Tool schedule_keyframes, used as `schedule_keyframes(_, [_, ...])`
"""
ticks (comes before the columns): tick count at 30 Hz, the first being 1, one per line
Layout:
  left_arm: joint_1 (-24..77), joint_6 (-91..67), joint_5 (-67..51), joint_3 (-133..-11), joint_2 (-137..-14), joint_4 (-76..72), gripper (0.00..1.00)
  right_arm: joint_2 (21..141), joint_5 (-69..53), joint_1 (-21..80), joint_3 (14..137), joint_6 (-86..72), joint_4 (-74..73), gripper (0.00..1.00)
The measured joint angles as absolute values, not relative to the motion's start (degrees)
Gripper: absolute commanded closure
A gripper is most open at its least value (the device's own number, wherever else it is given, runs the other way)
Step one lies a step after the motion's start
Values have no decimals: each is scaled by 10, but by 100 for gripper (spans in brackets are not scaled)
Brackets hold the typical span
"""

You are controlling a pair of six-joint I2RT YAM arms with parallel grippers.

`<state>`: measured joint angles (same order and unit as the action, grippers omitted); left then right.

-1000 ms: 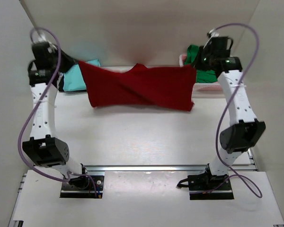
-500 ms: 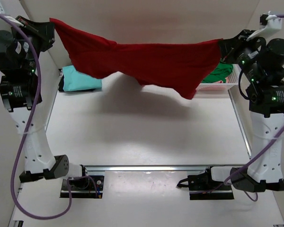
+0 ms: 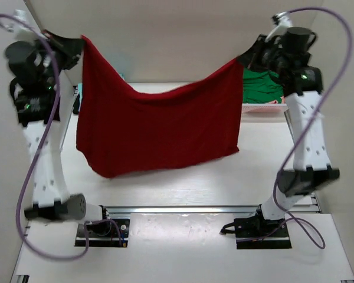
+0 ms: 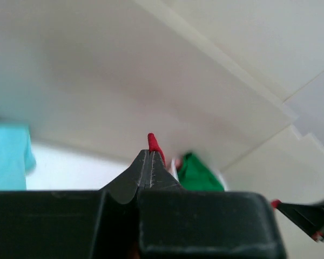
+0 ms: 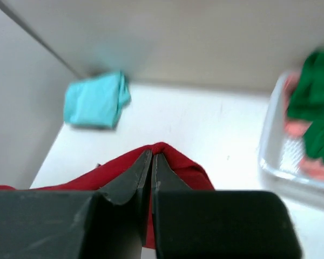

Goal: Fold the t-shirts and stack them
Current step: Flatten out the tshirt

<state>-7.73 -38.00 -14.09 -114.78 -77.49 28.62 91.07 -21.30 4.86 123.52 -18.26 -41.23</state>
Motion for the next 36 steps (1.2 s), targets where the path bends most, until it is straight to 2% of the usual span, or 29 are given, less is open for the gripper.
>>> schedule_keyframes(7, [-85, -440, -246, -1041, -966, 274, 100, 1083, -222, 85, 1237, -184, -483, 100])
schedule_keyframes(11, [-92, -464, -276, -1091, -1051, 301, 100, 1132, -233, 96, 1305, -195, -489, 100])
schedule_keyframes(14, [-121, -545, -330, -1218, -1086, 262, 100, 1113, -266, 72, 1344, -247, -430, 100])
schedule_keyframes(16, [-162, -624, -362, -1298, -1087, 187, 100, 1062, -287, 35, 1315, -293, -363, 100])
schedule_keyframes(20, [-226, -706, -383, -1314, -1018, 75, 100, 965, -327, -54, 1273, -352, -303, 100])
schedule_keyframes(25, [-207, -675, -385, -1106, -833, 52, 100, 908, -374, -58, 1183, -357, -282, 100])
schedule_keyframes(32, [-138, -511, -275, -863, -680, 236, 100, 849, -387, -44, 804, -331, -303, 100])
schedule_keyframes(36, [-105, -433, -170, -738, -598, 364, 100, 799, -346, -39, 668, -300, -376, 100])
